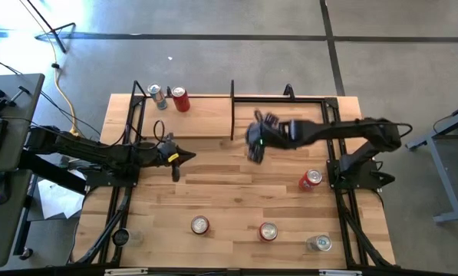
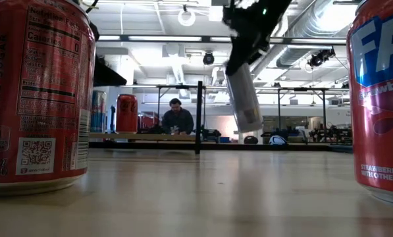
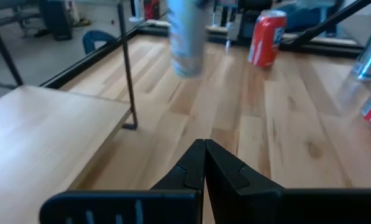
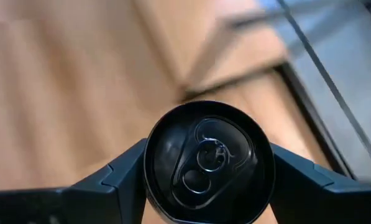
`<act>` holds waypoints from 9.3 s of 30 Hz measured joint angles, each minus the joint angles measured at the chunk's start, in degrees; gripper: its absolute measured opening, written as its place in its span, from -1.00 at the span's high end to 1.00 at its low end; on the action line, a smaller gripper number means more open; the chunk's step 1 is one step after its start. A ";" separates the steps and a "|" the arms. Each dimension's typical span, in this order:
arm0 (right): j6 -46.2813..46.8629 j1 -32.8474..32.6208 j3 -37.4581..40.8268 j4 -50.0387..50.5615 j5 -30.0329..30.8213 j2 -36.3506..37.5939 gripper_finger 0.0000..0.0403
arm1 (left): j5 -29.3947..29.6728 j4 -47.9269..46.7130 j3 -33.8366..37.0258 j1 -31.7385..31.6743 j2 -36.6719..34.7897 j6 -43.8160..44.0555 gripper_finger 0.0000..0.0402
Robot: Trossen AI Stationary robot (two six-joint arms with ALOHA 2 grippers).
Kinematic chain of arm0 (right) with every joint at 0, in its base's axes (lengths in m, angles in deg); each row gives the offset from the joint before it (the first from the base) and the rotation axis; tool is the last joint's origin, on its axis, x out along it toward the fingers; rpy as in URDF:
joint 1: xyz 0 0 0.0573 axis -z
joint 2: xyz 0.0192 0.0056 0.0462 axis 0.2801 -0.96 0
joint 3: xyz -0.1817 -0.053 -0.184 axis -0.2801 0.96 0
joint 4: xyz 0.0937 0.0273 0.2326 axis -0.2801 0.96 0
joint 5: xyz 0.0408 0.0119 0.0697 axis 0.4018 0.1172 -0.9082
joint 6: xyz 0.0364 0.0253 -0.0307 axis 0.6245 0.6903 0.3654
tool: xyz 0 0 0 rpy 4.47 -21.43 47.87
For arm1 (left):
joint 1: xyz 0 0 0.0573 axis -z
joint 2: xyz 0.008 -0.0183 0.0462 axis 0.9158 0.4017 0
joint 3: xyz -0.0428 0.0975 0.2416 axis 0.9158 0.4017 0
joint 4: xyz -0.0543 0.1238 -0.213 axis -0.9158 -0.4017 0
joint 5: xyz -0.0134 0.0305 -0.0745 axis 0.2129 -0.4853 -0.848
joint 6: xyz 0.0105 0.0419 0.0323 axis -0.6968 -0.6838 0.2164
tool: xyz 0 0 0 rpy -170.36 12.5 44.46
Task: Place canned beverage on shelf
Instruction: Put the top white yellow soda can on the shelf, then put the bottom red soda can on the shelf
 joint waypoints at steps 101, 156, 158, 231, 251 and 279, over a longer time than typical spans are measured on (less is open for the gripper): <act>6.21 -16.39 14.95 -51.26 24.90 -17.15 1.00 | -2.78 10.50 0.17 0.31 1.29 -1.92 1.00; 3.63 -10.48 14.97 -67.98 19.83 -18.03 -0.47 | -2.78 10.49 0.17 0.29 1.31 -2.36 1.00; 3.65 -9.67 14.97 -67.98 17.56 -18.03 -0.41 | -2.78 10.50 0.17 0.29 1.31 -2.38 1.00; -27.42 32.50 -55.30 -28.78 -66.84 -51.77 -0.19 | -2.09 12.29 0.16 0.26 1.29 -4.98 1.00; -28.85 31.09 -55.39 -29.94 -60.09 -51.99 -0.62 | -2.21 12.24 0.15 0.26 1.29 -4.98 1.00; -36.32 22.03 -56.31 -3.86 -52.71 -36.54 0.92 | -2.21 13.05 0.16 0.22 1.29 -6.14 1.00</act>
